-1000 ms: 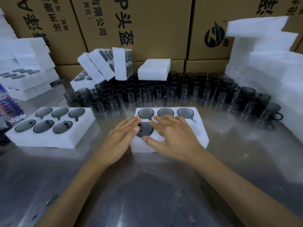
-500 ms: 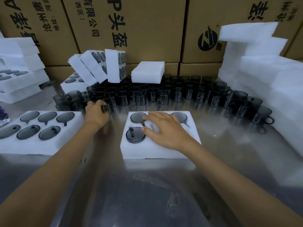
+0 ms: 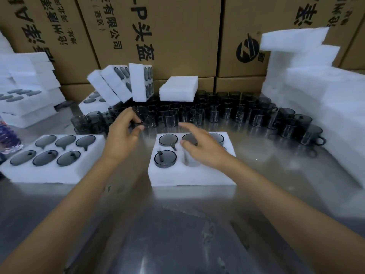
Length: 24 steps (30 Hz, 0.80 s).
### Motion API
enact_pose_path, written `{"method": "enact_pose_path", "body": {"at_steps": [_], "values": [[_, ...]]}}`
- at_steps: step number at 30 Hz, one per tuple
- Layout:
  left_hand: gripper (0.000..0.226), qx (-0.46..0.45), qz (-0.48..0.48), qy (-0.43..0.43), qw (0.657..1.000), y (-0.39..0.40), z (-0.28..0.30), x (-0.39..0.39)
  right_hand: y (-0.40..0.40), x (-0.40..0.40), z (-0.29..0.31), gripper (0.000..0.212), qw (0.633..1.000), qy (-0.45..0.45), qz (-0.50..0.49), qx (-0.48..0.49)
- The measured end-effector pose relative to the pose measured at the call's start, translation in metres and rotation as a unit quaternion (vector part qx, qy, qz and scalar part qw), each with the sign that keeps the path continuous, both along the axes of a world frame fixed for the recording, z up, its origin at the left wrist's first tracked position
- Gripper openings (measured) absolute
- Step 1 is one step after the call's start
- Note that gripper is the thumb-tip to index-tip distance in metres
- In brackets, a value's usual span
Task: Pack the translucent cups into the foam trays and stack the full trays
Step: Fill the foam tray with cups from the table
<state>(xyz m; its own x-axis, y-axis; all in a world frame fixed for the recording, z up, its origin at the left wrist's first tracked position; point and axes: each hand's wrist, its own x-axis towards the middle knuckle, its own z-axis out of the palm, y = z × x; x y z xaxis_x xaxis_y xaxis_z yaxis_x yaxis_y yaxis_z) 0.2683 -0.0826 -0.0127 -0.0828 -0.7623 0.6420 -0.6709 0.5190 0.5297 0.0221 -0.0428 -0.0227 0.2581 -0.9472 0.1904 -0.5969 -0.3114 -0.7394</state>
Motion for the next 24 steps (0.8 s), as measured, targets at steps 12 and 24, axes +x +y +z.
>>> {"method": "enact_pose_path", "body": {"at_steps": [12, 24], "values": [[0.014, 0.081, -0.192, -0.126, 0.97, 0.073, 0.019, -0.079, 0.038, -0.035, 0.026, 0.025, 0.989, -0.13, -0.012, 0.064], [0.017, 0.12, -0.222, -0.165, 0.953, 0.068, 0.002, -0.07, 0.037, -0.036, -0.003, 0.022, 0.985, -0.143, -0.024, 0.095]]}}
